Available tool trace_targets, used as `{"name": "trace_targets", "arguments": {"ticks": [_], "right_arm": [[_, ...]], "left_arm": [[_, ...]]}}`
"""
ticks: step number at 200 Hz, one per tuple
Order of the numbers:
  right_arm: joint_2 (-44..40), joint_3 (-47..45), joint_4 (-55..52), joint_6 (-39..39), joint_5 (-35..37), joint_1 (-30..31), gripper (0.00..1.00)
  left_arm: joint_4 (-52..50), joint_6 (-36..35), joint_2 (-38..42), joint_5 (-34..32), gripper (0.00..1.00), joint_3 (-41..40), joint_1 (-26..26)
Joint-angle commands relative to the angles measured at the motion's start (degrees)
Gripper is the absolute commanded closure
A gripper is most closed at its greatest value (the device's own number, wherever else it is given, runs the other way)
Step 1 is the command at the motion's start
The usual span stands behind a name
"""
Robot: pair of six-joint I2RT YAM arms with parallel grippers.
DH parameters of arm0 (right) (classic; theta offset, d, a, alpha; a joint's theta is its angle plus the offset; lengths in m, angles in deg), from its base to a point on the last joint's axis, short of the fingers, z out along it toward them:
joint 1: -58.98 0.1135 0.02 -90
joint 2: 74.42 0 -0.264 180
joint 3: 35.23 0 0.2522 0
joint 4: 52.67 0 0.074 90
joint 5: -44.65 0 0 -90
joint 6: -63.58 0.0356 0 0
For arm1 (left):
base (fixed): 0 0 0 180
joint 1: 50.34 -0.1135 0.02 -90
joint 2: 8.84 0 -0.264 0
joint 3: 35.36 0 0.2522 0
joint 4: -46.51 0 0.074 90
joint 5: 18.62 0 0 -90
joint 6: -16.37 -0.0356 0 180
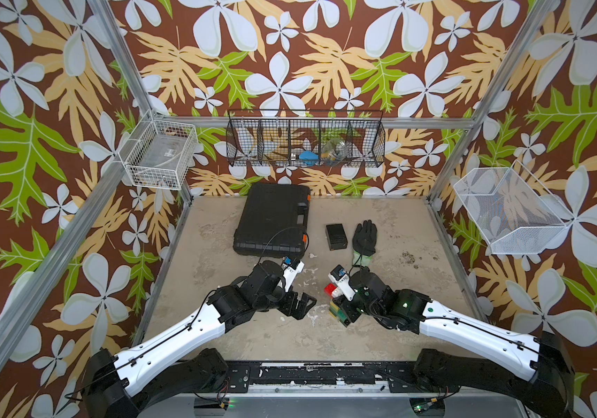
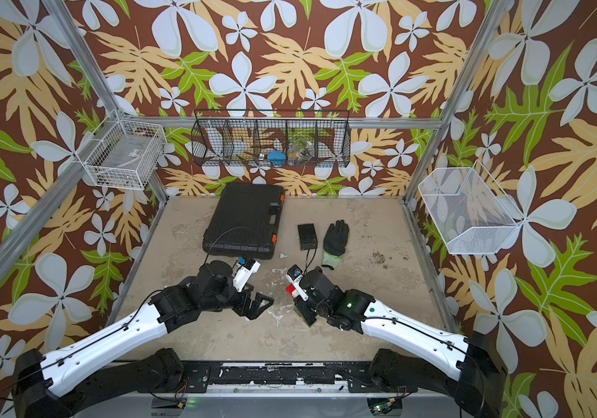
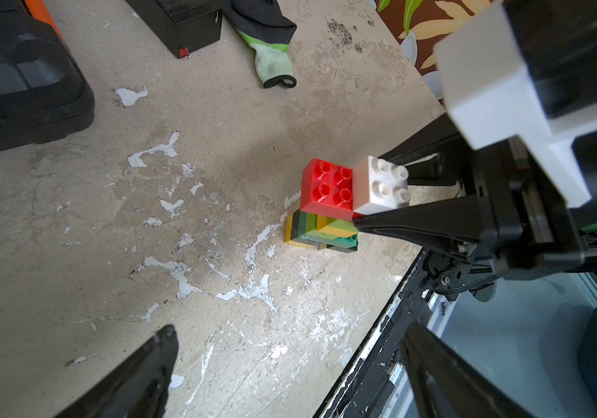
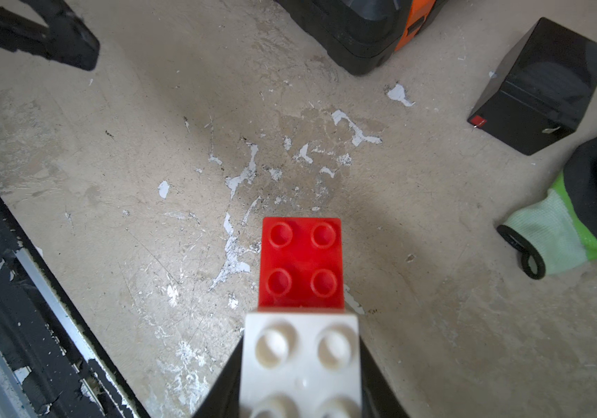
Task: Assemble a giraffe with lego
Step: Assemble the lego brick with the lego brick.
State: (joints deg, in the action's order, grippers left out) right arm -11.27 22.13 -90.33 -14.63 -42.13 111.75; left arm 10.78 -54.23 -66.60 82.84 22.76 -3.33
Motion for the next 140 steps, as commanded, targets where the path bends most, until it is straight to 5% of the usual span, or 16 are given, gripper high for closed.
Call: {"name": "trace_targets", "arguments": {"ticks": [1, 140], "right_arm": [[-0.88, -0.22, 0.25, 0.07, 0.20, -0.26, 0.79], [-0.18, -1.66, 1.39, 0.13, 0.02, -0.31, 0.79]], "left_arm": [[1.31, 0.09, -0.12, 0.79, 0.00, -0.06, -0.04], [2.51, 0.71, -0.71, 1.19, 0.00, -0.02, -0.09]]}}
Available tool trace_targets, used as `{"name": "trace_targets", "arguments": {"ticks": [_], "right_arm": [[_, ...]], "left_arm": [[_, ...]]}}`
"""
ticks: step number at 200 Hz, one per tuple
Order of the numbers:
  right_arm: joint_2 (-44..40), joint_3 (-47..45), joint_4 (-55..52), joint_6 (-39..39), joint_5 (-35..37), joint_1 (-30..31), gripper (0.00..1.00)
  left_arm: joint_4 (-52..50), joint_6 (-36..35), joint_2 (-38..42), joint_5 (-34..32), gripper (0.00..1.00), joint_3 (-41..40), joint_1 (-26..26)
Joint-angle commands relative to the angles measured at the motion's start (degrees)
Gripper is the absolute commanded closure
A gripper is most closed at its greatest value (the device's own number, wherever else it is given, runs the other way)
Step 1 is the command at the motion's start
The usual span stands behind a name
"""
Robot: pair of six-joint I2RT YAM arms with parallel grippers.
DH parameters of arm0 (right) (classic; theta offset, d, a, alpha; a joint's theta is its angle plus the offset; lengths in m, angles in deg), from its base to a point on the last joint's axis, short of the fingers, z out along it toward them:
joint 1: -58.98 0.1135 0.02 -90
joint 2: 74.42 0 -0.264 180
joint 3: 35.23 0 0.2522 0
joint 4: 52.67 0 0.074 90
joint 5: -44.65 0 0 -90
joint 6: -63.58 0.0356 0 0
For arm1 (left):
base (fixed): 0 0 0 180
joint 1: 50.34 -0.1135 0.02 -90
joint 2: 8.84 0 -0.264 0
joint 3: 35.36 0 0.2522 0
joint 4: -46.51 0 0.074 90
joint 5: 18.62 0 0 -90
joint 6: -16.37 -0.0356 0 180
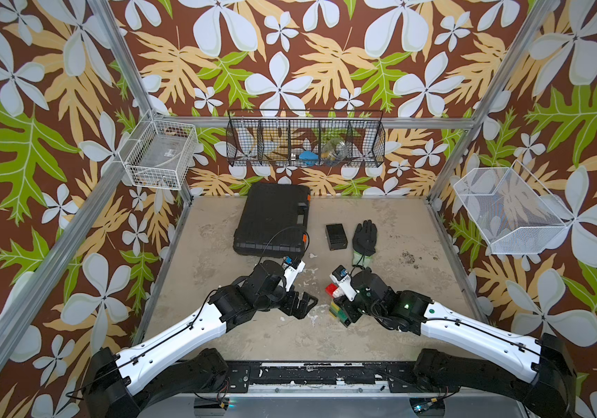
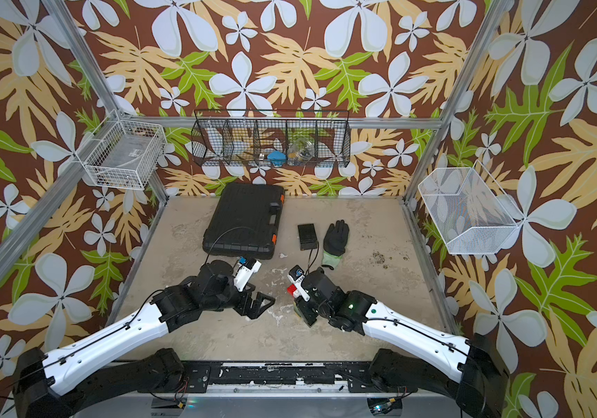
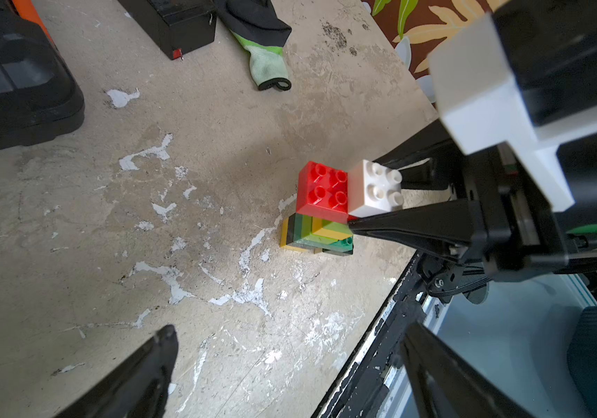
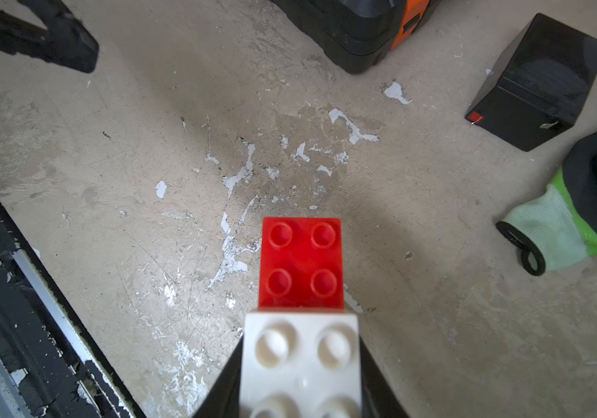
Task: Assemble a giraffe with lego
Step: Assemble the lego brick with the lego brick.
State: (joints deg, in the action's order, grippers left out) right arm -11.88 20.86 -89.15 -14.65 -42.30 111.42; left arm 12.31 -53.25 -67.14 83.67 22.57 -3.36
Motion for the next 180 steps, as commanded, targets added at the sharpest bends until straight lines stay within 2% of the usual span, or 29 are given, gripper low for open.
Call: {"name": "trace_targets", "arguments": {"ticks": [1, 94, 136, 180], "right_arm": [[0.45, -0.39, 0.17, 0.17, 0.15, 0.02, 0.79], [3.41, -0.23, -1.33, 2.18, -0.87, 0.07, 0.81], [3.81, -0.93, -1.16, 5.98, -1.96, 0.22, 0.82], [3.42, 0.66, -4.71, 10.41, 0.02, 1.05, 0.82]], "left_arm": [[1.00, -0.31, -0.20, 0.36, 0.00, 0.20, -0.02], [1.98, -0.69, -0.96, 0.45, 0.00, 0.66, -0.04], [2.50, -0.56, -1.04, 0.27, 0.00, 0.49, -0.05], [2.67, -0.76, -1.12, -0.15, 0.00, 0.57, -0.14]]}}
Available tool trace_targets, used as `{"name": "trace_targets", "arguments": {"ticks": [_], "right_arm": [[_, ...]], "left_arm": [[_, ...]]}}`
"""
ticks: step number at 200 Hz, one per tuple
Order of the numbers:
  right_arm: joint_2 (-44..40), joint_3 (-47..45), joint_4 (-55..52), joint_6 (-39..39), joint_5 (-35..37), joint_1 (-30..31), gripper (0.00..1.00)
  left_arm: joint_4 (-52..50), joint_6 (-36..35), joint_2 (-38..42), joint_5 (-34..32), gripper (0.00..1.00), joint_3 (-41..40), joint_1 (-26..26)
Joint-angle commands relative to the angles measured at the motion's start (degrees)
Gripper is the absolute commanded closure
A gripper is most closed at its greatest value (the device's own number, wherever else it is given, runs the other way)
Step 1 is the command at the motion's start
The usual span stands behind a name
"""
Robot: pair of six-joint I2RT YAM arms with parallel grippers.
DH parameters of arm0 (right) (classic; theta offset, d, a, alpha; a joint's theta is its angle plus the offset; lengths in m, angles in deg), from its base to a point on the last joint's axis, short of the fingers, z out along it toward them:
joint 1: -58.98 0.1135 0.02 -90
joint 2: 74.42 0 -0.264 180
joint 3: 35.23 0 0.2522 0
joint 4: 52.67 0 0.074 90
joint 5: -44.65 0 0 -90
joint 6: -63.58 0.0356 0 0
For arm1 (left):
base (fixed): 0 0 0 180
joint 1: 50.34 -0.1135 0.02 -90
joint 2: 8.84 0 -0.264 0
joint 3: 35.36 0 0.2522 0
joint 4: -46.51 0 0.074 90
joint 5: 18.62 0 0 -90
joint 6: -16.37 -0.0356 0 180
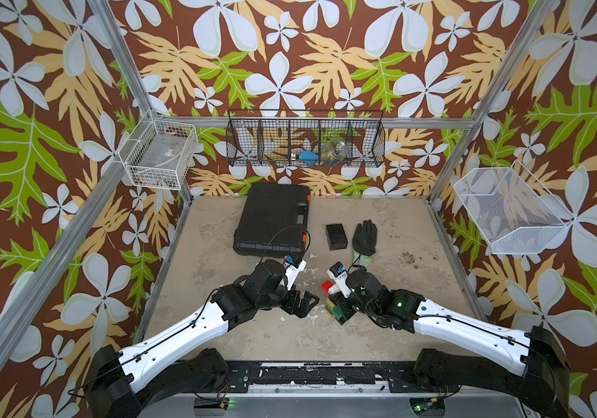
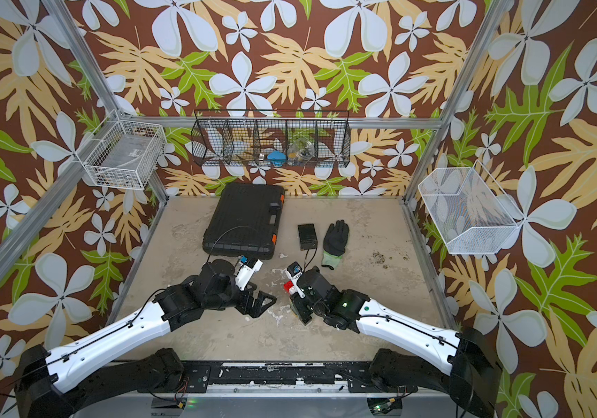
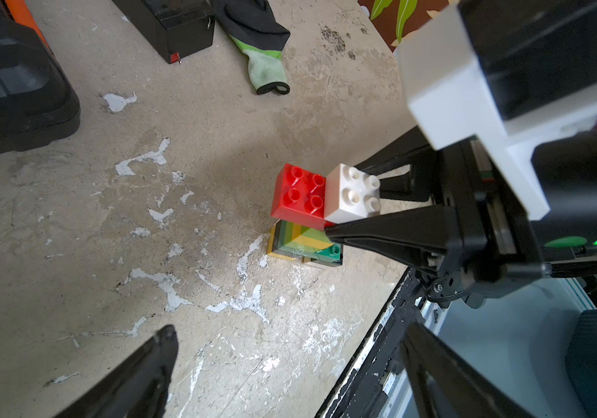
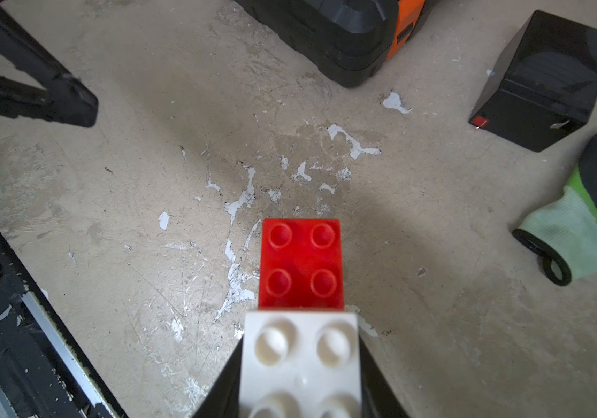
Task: Assemble a giraffe with lego
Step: Assemble the lego brick with the lego brick.
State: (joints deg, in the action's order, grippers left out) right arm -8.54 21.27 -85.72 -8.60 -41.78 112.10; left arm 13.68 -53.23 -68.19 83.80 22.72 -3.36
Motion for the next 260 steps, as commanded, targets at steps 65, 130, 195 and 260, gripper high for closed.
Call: {"name": "trace_targets", "arguments": {"ticks": [65, 130, 195, 260], "right_arm": [[1.69, 0.28, -10.32, 8.08, 2.94, 2.27, 0.81], [-0.42, -1.91, -11.13, 13.12, 6.56, 4.79, 0.77], [-4.98, -1.87, -12.07, 12.93, 8.85, 5.96, 0.57], [-6.58, -1.07, -10.96, 12.03, 8.98, 6.55, 0.37]], "left_arm": [[2.26, -0.47, 0.20, -0.64, 0.00, 0.42, -0.44], [2.13, -0.63, 0.69, -1.08, 0.00, 0.77, -0.73], [2.11, -1.04, 0.55, -3.89, 0.00, 1.39, -1.02], [2.40, -1.33, 1.24, -6.70, 0.00, 0.17, -1.02]]}}
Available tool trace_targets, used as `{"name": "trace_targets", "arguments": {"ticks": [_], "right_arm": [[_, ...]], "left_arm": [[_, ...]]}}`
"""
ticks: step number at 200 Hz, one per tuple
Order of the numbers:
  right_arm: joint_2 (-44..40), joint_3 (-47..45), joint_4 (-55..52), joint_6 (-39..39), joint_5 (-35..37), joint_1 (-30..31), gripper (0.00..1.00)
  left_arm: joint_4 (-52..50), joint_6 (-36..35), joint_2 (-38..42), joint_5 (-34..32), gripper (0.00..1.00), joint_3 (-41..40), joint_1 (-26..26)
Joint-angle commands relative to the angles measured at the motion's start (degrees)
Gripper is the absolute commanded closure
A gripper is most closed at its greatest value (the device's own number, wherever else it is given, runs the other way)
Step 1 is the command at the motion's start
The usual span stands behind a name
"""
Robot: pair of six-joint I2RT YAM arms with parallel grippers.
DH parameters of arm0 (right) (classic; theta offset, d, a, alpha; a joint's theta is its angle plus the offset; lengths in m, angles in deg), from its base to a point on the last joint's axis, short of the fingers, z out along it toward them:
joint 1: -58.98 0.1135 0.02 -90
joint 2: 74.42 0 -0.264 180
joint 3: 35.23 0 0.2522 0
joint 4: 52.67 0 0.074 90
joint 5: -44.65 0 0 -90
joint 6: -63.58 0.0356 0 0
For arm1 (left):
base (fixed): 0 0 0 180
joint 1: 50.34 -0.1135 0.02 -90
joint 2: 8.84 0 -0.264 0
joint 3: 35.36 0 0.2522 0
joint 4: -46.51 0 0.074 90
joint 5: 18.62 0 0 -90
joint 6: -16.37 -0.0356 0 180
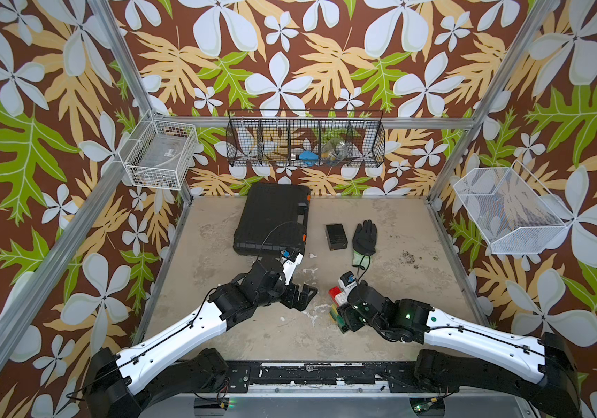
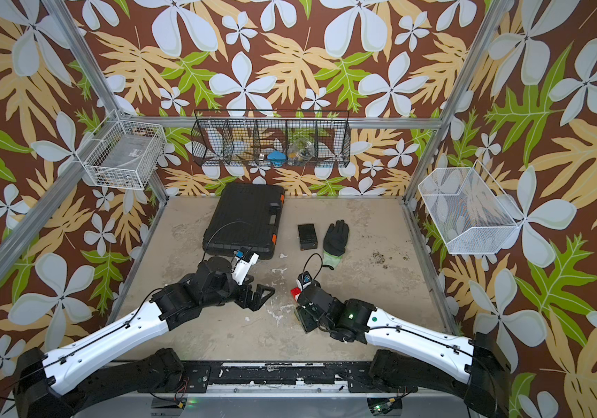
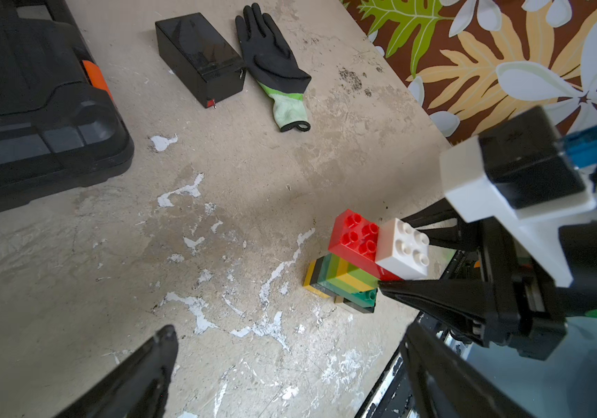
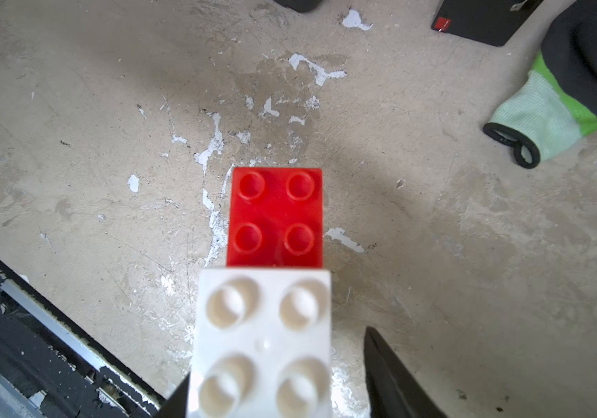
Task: Assemble a giraffe with lego
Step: Assemble the lego brick with the lego brick.
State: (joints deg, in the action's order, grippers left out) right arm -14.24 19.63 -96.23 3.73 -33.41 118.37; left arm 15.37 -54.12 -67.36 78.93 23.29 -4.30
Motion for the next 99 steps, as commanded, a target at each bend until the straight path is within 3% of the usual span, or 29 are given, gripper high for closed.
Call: {"name": "trace_targets", "arguments": {"ticks": [1, 40, 99], "right_arm": [[-0.95, 0.56, -0.39, -0.28, 0.62, 0.32, 0.37], [-5.91, 0.39, 1.20, 0.11, -0.56, 0.59, 0.24], [-10.99, 4.15, -3.00, 6.09, 0.62, 0.54, 0.17]], "left_arm": [[0.75, -0.43, 0.46, -1.83, 0.00, -0.45, -0.12], [1.46, -1.23, 0.89, -0.72, 0.00, -1.60, -0.16], [13.25, -1.24, 9.60, 3.01, 0.00, -11.20, 0.16]]}}
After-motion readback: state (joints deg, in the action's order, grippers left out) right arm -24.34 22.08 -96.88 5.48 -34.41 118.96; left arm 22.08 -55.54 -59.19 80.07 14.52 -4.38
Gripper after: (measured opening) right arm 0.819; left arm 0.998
